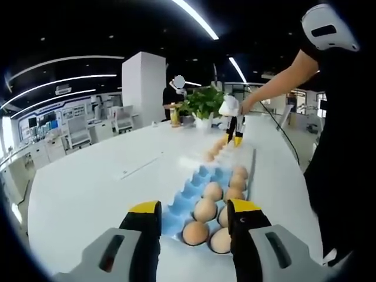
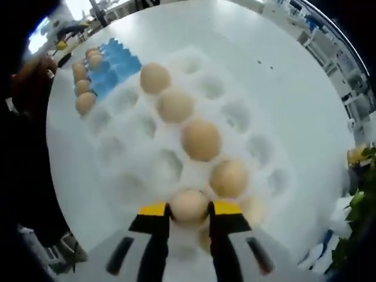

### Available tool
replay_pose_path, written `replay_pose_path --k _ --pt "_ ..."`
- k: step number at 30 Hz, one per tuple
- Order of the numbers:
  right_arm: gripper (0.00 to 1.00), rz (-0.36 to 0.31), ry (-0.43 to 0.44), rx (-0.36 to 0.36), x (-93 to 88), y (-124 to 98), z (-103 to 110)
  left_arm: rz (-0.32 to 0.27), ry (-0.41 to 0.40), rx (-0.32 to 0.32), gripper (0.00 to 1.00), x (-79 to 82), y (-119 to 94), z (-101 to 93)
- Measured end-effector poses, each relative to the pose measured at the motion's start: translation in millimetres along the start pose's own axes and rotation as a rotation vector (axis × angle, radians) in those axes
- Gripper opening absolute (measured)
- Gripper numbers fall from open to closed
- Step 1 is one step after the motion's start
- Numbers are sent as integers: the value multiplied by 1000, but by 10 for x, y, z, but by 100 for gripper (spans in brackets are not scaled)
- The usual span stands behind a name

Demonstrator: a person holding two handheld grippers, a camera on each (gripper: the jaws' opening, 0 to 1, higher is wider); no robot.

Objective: Place the egg into an empty slot of the egg tray after lifting it from the table, then release the egg inside the slot.

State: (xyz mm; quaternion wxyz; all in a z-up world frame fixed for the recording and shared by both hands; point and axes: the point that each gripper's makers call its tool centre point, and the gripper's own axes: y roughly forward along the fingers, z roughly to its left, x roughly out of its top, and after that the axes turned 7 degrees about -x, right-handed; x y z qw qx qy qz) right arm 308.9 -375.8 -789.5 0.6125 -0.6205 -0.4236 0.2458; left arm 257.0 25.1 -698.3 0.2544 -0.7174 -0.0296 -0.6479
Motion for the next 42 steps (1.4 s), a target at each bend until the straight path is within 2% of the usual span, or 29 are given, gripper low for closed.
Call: replay_pose_path --k 4,6,9,16,42 --pt "26 -34 -28 11 79 -219 67 -3 1 2 45 3 -9 13" --pt "26 -76 -44 -5 177 -317 58 -9 -2 3 45 5 -10 21" --pt "26 -105 -46 5 275 -379 110 -7 -1 6 45 -1 -7 26" --pt "26 -96 -102 21 357 -333 231 -10 -5 8 45 -9 -17 1" --pt "26 -157 -226 82 878 -271 578 -10 -11 17 45 -36 -53 0"
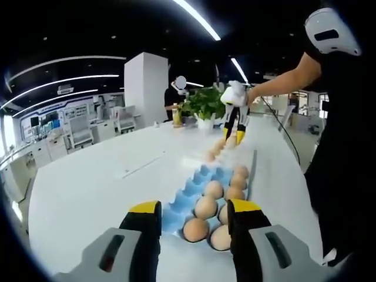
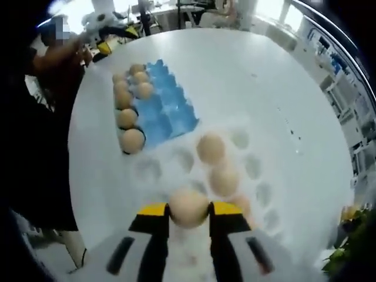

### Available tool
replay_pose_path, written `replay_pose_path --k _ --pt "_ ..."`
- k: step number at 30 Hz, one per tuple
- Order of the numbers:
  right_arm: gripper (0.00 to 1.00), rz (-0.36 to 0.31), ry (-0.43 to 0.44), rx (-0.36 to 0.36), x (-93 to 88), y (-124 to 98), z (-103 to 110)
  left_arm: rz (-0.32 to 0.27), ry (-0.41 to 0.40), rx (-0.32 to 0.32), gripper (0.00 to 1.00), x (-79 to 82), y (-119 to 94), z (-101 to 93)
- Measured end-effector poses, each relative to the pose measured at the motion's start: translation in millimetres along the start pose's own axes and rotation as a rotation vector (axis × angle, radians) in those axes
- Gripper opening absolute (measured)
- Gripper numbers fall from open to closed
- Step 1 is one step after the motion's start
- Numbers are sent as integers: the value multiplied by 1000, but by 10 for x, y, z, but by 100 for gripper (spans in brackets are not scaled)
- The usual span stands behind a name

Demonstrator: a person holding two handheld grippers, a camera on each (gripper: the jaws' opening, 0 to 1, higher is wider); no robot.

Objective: Place the egg into an empty slot of the egg tray after lifting it from the table, then release the egg inside the slot.

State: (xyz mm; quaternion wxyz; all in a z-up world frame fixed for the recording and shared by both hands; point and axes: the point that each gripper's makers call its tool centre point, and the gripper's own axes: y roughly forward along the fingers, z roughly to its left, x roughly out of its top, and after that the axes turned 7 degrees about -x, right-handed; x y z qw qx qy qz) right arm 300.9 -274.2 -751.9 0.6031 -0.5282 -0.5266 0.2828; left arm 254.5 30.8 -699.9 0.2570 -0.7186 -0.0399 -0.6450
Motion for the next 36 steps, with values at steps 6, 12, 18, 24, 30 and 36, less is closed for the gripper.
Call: replay_pose_path --k 6,12,18,24,30,36 --pt "26 -9 -30 15 107 38 61 1 1 1 45 -2 -7 3" --pt "26 -29 -63 32 266 91 126 1 5 -2 45 2 15 2" --pt "26 -47 -90 52 410 156 185 3 5 -2 45 5 20 0" --pt "26 -71 -125 77 586 217 283 2 6 1 45 6 6 -2" --pt "26 -86 -144 93 720 275 335 -1 2 1 45 3 0 -2" --pt "26 -96 -168 107 831 323 406 -3 6 2 46 10 0 8"
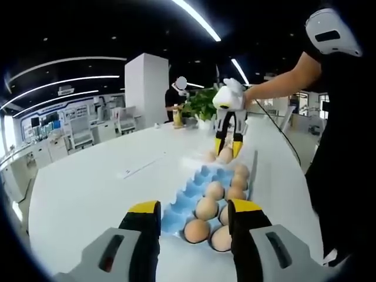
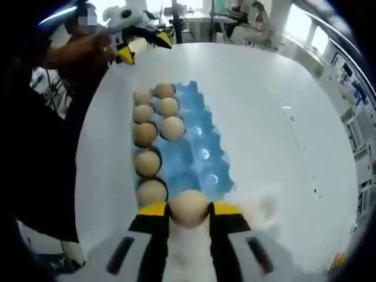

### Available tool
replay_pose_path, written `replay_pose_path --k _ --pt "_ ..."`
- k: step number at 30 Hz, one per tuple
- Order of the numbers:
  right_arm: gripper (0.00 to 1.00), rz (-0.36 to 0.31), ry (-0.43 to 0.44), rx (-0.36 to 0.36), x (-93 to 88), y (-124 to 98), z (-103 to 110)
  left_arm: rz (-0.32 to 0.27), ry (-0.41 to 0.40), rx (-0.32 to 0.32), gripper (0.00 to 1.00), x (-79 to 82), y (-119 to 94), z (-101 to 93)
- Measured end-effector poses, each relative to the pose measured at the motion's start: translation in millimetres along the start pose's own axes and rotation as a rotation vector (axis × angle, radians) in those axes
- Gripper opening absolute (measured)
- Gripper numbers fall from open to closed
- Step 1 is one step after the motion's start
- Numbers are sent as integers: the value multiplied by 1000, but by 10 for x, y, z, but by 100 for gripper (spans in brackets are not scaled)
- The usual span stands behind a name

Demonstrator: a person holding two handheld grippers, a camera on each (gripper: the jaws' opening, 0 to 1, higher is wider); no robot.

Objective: Place the egg into an empty slot of the egg tray after lifting it from the table, then release the egg inside the slot.

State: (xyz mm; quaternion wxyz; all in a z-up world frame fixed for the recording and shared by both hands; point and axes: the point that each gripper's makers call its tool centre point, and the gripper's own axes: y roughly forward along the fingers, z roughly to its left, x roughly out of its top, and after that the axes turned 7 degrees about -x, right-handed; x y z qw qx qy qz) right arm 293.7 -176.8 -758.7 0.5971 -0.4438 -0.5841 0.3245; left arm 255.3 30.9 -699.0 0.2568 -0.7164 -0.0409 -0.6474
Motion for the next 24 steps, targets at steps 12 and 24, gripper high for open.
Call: replay_pose_path --k 12,24 --pt "26 -20 -50 42 244 135 120 1 3 2 46 20 -12 2" --pt "26 -38 -96 71 442 283 206 -3 3 0 45 28 -11 15"
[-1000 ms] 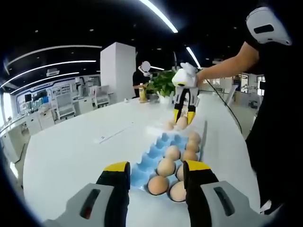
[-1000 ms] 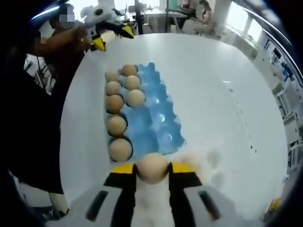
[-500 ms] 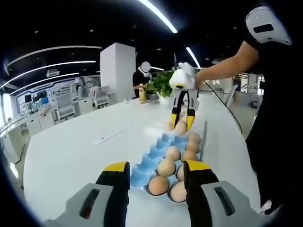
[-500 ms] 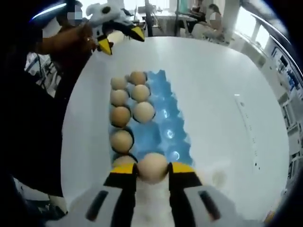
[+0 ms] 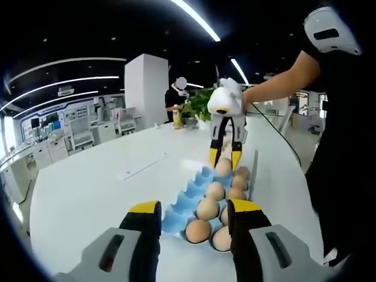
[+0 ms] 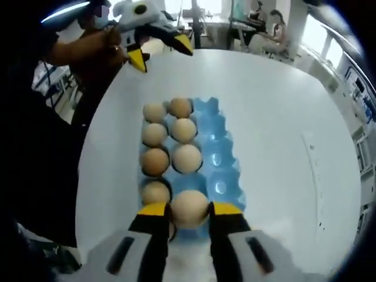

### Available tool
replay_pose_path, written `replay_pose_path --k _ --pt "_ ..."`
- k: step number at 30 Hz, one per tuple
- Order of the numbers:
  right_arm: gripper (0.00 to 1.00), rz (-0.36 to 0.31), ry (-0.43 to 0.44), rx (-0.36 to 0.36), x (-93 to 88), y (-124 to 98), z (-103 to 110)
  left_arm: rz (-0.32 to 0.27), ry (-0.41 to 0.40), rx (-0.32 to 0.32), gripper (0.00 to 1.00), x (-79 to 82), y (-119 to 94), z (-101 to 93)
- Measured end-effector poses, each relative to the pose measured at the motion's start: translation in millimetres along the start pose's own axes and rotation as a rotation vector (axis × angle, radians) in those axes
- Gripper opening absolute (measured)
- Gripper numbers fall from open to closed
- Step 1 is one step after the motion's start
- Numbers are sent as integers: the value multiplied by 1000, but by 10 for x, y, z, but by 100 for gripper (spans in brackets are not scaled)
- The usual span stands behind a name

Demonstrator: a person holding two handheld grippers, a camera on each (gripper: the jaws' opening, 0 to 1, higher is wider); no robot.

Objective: Place the egg into an empty slot of the egg tray after lifting it from the table, then release the egg inside the slot.

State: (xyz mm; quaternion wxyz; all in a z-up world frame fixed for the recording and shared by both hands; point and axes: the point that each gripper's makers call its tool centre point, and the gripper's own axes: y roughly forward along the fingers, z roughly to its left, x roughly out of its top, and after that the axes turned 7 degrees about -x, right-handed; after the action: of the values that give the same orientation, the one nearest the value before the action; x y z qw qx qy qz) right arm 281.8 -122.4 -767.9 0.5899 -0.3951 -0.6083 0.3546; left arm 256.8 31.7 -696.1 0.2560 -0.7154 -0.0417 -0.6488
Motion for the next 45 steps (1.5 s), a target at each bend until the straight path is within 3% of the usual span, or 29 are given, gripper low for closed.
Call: replay_pose_path --k 23,36,45 --pt "26 26 -15 44 55 246 15 -3 -10 3 45 -26 -17 9" --pt "26 59 -83 38 18 302 36 0 -9 2 44 -29 -23 4" --pt "27 47 -118 48 20 303 39 2 -7 -2 44 -27 -15 -8"
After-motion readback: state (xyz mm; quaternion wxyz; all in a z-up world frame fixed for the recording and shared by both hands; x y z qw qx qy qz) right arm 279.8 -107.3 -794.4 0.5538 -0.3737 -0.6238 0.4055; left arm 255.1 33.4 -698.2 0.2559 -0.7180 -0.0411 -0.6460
